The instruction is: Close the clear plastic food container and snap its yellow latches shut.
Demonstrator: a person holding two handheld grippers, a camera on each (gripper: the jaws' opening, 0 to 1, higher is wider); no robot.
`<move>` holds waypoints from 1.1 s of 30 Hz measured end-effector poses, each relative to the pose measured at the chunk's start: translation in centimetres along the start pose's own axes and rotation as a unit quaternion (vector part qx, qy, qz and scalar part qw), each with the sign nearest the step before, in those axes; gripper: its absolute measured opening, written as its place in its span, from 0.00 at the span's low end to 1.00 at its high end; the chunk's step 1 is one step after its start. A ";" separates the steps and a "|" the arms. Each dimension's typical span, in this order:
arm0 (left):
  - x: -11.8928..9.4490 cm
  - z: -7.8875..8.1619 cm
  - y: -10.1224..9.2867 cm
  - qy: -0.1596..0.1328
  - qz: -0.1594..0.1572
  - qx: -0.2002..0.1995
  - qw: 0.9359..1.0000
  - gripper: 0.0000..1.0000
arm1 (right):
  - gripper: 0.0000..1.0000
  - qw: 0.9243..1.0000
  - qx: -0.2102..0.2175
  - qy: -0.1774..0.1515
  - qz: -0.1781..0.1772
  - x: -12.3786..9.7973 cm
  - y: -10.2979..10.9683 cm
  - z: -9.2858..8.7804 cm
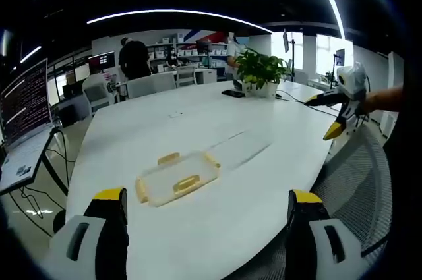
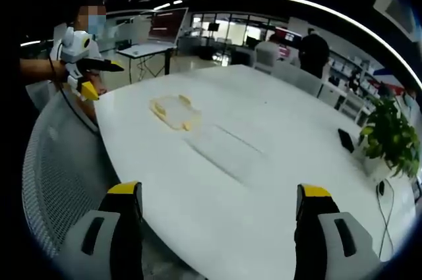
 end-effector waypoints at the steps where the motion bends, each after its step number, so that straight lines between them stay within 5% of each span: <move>1: 0.0 0.0 0.0 0.000 0.000 0.000 1.000 0.99 | 0.95 1.000 0.000 0.000 0.000 0.0 0.0 0.0; 33: 0.0 0.2 0.2 -0.003 -0.002 0.002 1.000 0.99 | 0.95 1.000 -0.005 0.004 0.002 -0.1 -0.3 0.1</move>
Point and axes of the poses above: the point that each gripper's makers call its tool centre point, and the gripper's own axes: x roughly forward along the fingers, y roughly to its left, z roughly out of its top, the point moved 10 cm from there along -x, roughly backward along the fingers, and after that the axes turned 10 degrees about y, right-handed, at the moved point
